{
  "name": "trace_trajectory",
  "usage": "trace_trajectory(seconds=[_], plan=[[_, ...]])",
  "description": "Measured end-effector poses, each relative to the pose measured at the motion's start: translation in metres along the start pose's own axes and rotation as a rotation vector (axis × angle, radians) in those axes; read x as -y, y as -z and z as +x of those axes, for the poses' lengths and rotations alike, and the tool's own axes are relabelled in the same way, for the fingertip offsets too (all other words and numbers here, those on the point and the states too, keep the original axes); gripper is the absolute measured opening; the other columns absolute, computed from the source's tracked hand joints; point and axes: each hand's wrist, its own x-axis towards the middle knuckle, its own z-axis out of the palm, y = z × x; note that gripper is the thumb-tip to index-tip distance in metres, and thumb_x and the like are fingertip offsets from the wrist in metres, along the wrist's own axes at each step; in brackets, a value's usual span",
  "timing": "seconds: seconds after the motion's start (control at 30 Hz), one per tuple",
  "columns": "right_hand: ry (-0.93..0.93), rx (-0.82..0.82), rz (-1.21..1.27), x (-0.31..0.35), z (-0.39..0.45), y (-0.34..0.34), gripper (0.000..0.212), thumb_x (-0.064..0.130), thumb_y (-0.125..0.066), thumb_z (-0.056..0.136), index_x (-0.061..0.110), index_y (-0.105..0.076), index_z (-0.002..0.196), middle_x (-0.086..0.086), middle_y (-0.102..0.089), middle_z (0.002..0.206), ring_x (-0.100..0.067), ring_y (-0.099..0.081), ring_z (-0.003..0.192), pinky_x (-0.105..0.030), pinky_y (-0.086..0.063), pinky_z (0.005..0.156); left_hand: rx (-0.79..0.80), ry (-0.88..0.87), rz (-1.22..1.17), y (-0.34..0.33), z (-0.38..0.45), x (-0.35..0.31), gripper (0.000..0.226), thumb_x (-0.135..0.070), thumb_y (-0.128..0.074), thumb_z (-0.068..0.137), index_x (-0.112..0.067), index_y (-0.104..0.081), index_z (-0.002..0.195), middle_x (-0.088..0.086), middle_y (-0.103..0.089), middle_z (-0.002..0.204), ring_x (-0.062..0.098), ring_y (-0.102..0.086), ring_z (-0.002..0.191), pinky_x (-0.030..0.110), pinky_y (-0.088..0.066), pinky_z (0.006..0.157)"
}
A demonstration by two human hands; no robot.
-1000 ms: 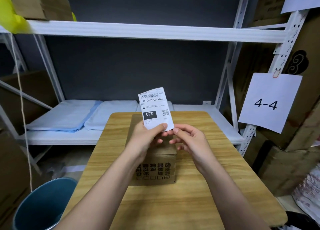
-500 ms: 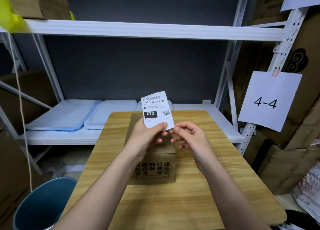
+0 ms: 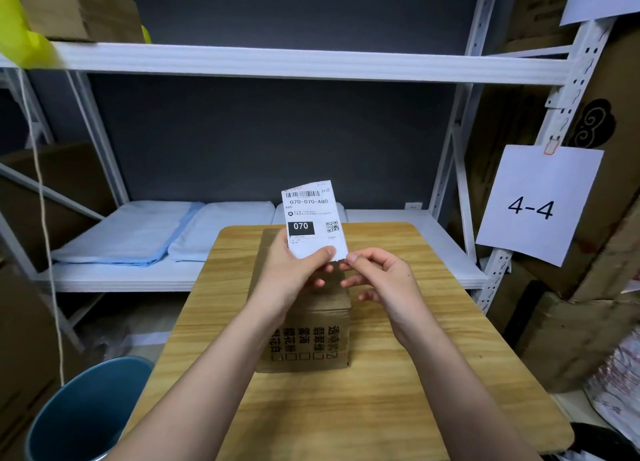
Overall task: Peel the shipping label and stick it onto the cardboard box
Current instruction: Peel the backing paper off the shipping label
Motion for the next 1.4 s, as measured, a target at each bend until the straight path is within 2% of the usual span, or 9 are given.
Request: trace_trajectory(seconds=[0.37, 0.63, 1.0, 1.13, 1.2, 1.27, 1.3, 1.33, 1.4], plan=[[0.011, 0.016, -0.006, 0.0024, 0.0001, -0.0006, 0.013, 0.008, -0.057, 0.091, 0.015, -0.064, 0.082, 0.005, -0.071, 0.076, -0.005, -0.064, 0.056, -0.017, -0.040, 0.048, -0.023, 0.017, 0.004, -0.0008, 0.0004, 0.0013, 0.045, 0.001, -0.069, 0.081, -0.010, -0.043, 0.117, 0.004, -0.067, 0.094, 0.003, -0.060, 0.047, 0.016, -0.044, 0.039], [0.049, 0.013, -0.006, 0.0010, 0.0003, -0.0021, 0.018, 0.008, -0.056, 0.091, 0.019, -0.060, 0.077, 0.008, -0.071, 0.072, -0.008, -0.066, 0.062, -0.019, -0.041, 0.051, 0.007, 0.011, -0.009, -0.0028, -0.0015, -0.0023, 0.034, 0.002, -0.068, 0.081, -0.022, -0.047, 0.093, 0.000, -0.067, 0.084, 0.004, -0.058, 0.046, 0.017, -0.045, 0.040], [-0.002, 0.036, 0.052, 0.0017, 0.0009, -0.0016, 0.011, 0.010, -0.057, 0.091, 0.015, -0.063, 0.084, 0.003, -0.073, 0.075, -0.006, -0.066, 0.057, -0.019, -0.040, 0.049, -0.011, 0.004, -0.013, -0.0003, 0.0015, -0.0007, 0.037, 0.001, -0.070, 0.080, -0.022, -0.046, 0.098, 0.002, -0.068, 0.088, 0.005, -0.059, 0.047, 0.018, -0.044, 0.040], [0.003, 0.033, 0.033, 0.0009, 0.0015, -0.0005, 0.014, 0.010, -0.058, 0.091, 0.017, -0.065, 0.081, 0.005, -0.073, 0.074, -0.006, -0.066, 0.059, -0.018, -0.041, 0.050, -0.019, 0.018, -0.022, 0.0004, 0.0023, 0.0009, 0.045, 0.000, -0.070, 0.080, -0.015, -0.043, 0.112, 0.006, -0.068, 0.095, 0.007, -0.061, 0.050, 0.018, -0.045, 0.041], [0.003, 0.028, 0.037, 0.0008, 0.0012, -0.0006, 0.013, 0.011, -0.059, 0.090, 0.018, -0.065, 0.081, 0.005, -0.073, 0.075, -0.006, -0.066, 0.060, -0.018, -0.041, 0.050, -0.055, 0.024, 0.001, 0.0010, 0.0021, 0.0015, 0.061, -0.004, -0.073, 0.078, -0.016, -0.038, 0.125, 0.004, -0.066, 0.106, 0.010, -0.065, 0.064, 0.021, -0.049, 0.048], [0.009, 0.017, 0.044, 0.0005, 0.0015, -0.0011, 0.011, 0.012, -0.060, 0.090, 0.017, -0.065, 0.082, 0.005, -0.073, 0.077, -0.007, -0.067, 0.061, -0.018, -0.041, 0.050, -0.091, 0.025, 0.094, 0.0010, 0.0023, 0.0023, 0.086, -0.012, -0.077, 0.075, -0.023, -0.024, 0.142, -0.001, -0.059, 0.123, 0.014, -0.064, 0.092, 0.026, -0.052, 0.073], [0.012, 0.012, 0.049, 0.0008, 0.0013, -0.0015, 0.010, 0.013, -0.060, 0.090, 0.017, -0.065, 0.083, 0.005, -0.073, 0.079, -0.007, -0.067, 0.061, -0.018, -0.041, 0.050, -0.101, 0.025, 0.166, 0.0007, 0.0022, 0.0030, 0.097, -0.017, -0.077, 0.075, -0.026, -0.015, 0.148, -0.002, -0.051, 0.131, 0.013, -0.058, 0.108, 0.028, -0.048, 0.089], [0.017, 0.006, 0.051, 0.0009, 0.0016, -0.0018, 0.009, 0.014, -0.060, 0.090, 0.018, -0.064, 0.083, 0.004, -0.073, 0.081, -0.007, -0.068, 0.062, -0.018, -0.042, 0.050, -0.107, 0.023, 0.241, 0.0001, 0.0016, 0.0031, 0.101, -0.023, -0.077, 0.076, -0.028, -0.009, 0.150, -0.003, -0.042, 0.140, 0.012, -0.048, 0.122, 0.030, -0.040, 0.101], [0.029, -0.005, 0.051, 0.0016, 0.0020, -0.0022, 0.009, 0.014, -0.060, 0.091, 0.018, -0.064, 0.083, 0.003, -0.073, 0.084, -0.007, -0.068, 0.065, -0.018, -0.043, 0.051, -0.119, -0.006, 0.370, -0.0011, -0.0003, 0.0008, 0.091, -0.031, -0.075, 0.077, -0.030, -0.019, 0.149, -0.007, -0.028, 0.145, 0.007, -0.031, 0.133, 0.029, -0.028, 0.110]])
